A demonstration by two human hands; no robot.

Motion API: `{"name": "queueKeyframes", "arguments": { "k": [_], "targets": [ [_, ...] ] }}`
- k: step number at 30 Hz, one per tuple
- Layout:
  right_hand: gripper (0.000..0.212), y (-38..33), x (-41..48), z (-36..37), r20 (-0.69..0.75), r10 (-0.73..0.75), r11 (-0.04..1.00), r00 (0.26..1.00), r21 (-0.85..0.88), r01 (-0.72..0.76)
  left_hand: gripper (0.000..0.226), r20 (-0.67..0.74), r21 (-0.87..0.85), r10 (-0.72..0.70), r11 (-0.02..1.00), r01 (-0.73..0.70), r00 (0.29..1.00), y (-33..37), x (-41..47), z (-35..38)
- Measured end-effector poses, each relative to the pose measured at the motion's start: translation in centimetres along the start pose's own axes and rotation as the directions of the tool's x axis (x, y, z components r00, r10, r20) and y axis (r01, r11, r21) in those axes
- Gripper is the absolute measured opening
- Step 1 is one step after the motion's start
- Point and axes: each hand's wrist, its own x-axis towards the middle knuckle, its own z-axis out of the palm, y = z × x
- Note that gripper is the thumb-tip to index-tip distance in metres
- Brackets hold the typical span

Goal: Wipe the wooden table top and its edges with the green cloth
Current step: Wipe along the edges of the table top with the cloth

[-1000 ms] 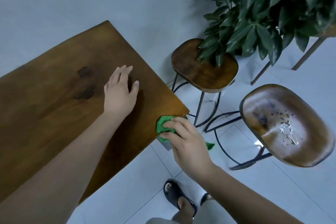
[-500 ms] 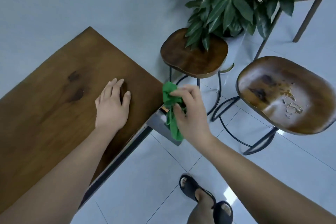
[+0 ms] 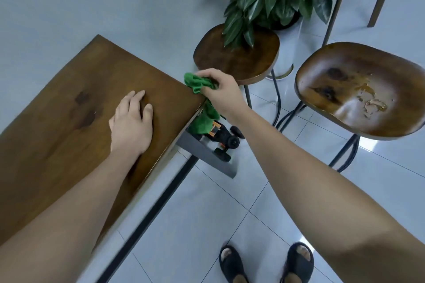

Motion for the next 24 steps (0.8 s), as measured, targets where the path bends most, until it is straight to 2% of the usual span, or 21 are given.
{"name": "queueKeyframes", "arguments": {
  "k": [4, 8, 11, 16, 21, 24],
  "targets": [
    [0.031, 2.7, -5.4, 1.6, -0.180, 0.125, 0.985, 0.976, 0.137, -0.101, 0.057, 0.001, 0.003, 0.007, 1.000, -0.007, 1.000, -0.3, 0.1, 0.2],
    [0.030, 2.5, -10.8, 7.7, -0.257, 0.178, 0.965, 0.950, 0.236, -0.117, 0.055, 0.000, -0.025, 0.020, 0.999, -0.020, 1.000, -0.3, 0.2, 0.1],
    [0.035, 2.0, -15.3, 13.0, -0.264, 0.181, 0.958, 0.947, 0.264, -0.110, 0.054, -0.012, -0.086, 0.061, 0.994, -0.062, 0.998, -0.7, 0.1, 0.2],
    [0.041, 1.6, -24.7, 21.1, -0.283, 0.131, 0.980, 0.950, 0.181, -0.082, 0.052, 0.023, -0.278, 0.191, 0.944, -0.177, 0.981, -1.8, -0.4, -1.4],
    [0.042, 1.6, -30.9, 26.5, -0.303, -0.034, 0.999, 0.952, 0.018, 0.041, 0.052, 0.163, -0.198, 0.442, 0.890, -0.410, 0.882, -6.0, -4.6, -4.7],
    [0.038, 1.3, -30.4, 26.3, -0.334, -0.042, 0.999, 0.942, -0.007, 0.042, 0.053, 0.216, -0.166, 0.510, 0.860, -0.483, 0.833, -9.8, -8.1, -6.1]
  ]
}}
